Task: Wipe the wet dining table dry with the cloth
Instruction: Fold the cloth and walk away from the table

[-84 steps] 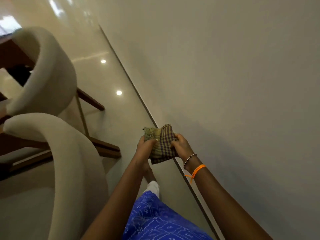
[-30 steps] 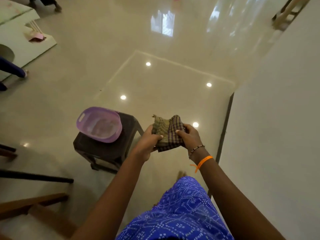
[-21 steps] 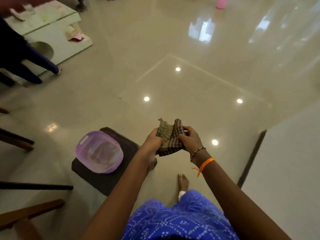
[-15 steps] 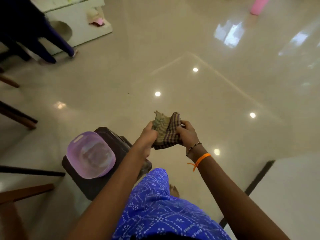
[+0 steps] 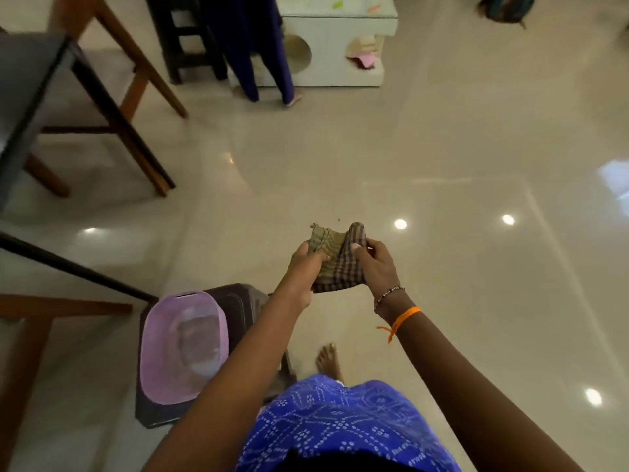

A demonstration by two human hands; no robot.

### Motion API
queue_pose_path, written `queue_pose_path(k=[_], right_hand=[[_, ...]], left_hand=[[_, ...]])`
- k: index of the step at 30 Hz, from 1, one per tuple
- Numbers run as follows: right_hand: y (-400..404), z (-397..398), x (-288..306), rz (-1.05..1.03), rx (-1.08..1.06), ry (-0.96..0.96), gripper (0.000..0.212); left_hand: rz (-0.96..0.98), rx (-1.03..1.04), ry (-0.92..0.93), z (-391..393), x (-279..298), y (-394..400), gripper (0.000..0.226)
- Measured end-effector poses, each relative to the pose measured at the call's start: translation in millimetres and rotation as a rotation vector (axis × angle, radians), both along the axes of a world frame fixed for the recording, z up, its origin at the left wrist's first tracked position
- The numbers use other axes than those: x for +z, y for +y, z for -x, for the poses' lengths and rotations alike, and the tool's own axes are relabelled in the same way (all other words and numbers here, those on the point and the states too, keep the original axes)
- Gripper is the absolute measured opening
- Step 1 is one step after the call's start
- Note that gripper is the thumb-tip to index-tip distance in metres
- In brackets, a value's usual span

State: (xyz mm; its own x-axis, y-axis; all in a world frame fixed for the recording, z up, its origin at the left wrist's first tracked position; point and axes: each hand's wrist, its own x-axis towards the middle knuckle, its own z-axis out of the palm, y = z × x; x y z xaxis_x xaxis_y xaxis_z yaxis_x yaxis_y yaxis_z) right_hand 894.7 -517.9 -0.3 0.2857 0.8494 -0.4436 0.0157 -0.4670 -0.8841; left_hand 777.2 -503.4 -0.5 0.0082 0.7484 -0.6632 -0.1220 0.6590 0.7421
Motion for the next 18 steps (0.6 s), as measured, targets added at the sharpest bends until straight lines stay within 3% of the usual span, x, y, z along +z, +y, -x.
queue_pose_path(k=[11,18], right_hand=[[199,38,-15,0.039,0.428,-0.004,0.024],[311,84,-13,0.087,0.693,-0.025,0.025]], left_hand=[[0.024,0.348,0.088,39,0,148,0.041],[0.048,0.654,0.068,62,13,233,0.030]])
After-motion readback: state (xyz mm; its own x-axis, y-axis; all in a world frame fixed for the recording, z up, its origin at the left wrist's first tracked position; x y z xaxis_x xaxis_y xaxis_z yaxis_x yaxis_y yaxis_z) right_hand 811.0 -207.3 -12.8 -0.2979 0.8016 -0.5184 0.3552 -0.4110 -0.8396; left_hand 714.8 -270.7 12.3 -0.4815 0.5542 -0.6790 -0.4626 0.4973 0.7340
